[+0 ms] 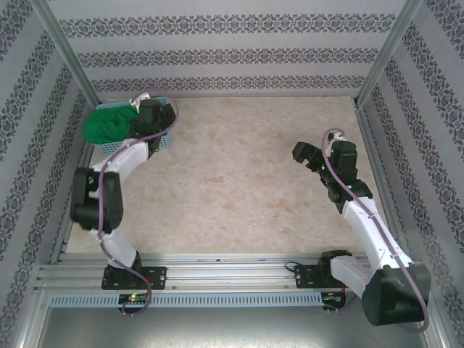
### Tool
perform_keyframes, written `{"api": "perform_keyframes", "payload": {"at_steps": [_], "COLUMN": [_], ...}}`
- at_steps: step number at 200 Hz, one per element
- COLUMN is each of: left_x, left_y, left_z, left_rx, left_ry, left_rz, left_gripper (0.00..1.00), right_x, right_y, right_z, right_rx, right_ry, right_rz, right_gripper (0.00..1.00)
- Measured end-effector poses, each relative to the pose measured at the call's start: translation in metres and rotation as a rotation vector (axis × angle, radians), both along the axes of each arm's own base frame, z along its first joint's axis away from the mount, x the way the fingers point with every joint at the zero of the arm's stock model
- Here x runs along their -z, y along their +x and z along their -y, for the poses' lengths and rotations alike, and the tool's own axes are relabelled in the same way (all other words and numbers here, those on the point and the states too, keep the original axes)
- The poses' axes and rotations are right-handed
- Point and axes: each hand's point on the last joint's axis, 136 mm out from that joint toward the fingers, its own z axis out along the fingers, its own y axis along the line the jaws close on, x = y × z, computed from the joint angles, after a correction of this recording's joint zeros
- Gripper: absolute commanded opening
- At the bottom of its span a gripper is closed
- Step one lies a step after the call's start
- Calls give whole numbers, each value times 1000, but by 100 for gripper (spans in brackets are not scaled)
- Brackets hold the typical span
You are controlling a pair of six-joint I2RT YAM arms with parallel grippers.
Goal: Fold the inside-out t-shirt
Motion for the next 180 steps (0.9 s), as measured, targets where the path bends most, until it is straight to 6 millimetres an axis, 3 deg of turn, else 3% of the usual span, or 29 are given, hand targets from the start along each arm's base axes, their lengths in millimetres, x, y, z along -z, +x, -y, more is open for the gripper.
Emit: {"api": "perform_keyframes", "payload": {"at_steps": [45, 88, 132, 159, 180], "left_x": [50, 98, 146, 147, 144], "left_y": [30, 26, 21, 21, 24], "left_z": [-54, -105, -127, -132, -138], "left_rx": [-159, -277, -313, -321, -335], "left_ry": [47, -13, -85, -126, -152], "left_rz": [-252, -441, -572, -580, -570], "left_gripper": [100, 100, 100, 89, 71], "right_x": [12, 18, 9, 11, 14], "right_y": [-5, -11, -20, -27, -31], "right_z": [-13, -9, -6, -4, -2], "right_rx": [-30, -12, -2, 3, 7], "right_ry": [-21, -37, -41, -45, -49], "right_rz": [-47, -79, -59, -67, -76], "right_gripper": [98, 98, 98, 98, 98]}}
